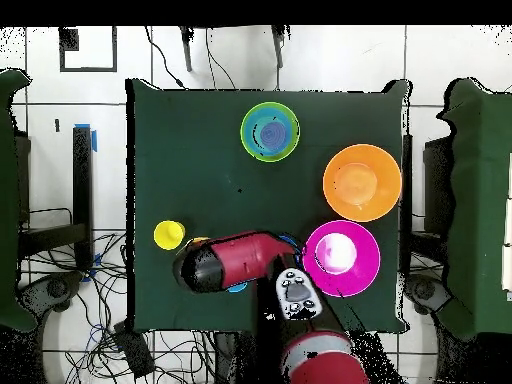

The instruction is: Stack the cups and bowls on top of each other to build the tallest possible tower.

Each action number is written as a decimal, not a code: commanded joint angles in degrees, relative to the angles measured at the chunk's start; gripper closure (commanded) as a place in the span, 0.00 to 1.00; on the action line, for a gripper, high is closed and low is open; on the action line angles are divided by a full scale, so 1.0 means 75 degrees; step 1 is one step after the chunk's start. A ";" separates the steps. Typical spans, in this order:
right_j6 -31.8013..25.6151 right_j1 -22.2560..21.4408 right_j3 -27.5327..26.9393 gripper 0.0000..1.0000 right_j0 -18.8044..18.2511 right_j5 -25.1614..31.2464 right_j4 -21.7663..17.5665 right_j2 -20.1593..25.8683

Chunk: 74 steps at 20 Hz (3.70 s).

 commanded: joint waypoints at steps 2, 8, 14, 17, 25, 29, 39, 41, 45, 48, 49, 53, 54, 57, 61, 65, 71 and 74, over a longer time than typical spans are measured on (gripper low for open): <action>-0.1484 -0.0735 0.0320 1.00 -0.1133 0.1309 0.0461 0.2117; -0.1484 -0.0658 0.0192 1.00 -0.1595 0.1393 0.0228 0.2571; -0.1543 -0.0573 0.0134 1.00 -0.2154 0.1252 0.0067 0.3095; -0.1684 -0.0569 0.0055 1.00 -0.2461 0.1364 0.0011 0.3363; -0.2198 -0.0531 -0.0517 1.00 -0.3128 0.2062 -0.0197 0.3868; -0.2329 -0.0558 -0.0901 1.00 -0.3194 0.2578 -0.0337 0.3930; -0.2197 -0.0484 -0.1465 1.00 -0.3305 0.3045 -0.0714 0.4105; -0.2178 -0.0468 -0.1516 1.00 -0.3314 0.2989 -0.0802 0.4155; -0.2202 -0.0455 -0.1712 1.00 -0.3367 0.2921 -0.0953 0.4239; -0.2302 -0.0287 -0.1963 1.00 -0.3408 0.2961 -0.1096 0.4257; -0.2338 -0.0213 -0.2027 1.00 -0.3432 0.2990 -0.1133 0.4258; -0.2437 0.0078 -0.2459 1.00 -0.3445 0.3093 -0.1387 0.4136; -0.2493 0.0112 -0.2517 1.00 -0.3492 0.3128 -0.1438 0.4116; -0.2694 0.0265 -0.2864 1.00 -0.3528 0.3334 -0.1575 0.4075; -0.2942 0.0398 -0.3243 1.00 -0.3585 0.3555 -0.1726 0.4048; -0.3142 0.0529 -0.3536 1.00 -0.3646 0.3805 -0.1803 0.4044; -0.3284 0.0564 -0.3732 1.00 -0.3657 0.3968 -0.1858 0.4057; -0.3472 0.0598 -0.3894 1.00 -0.3685 0.4072 -0.1853 0.4068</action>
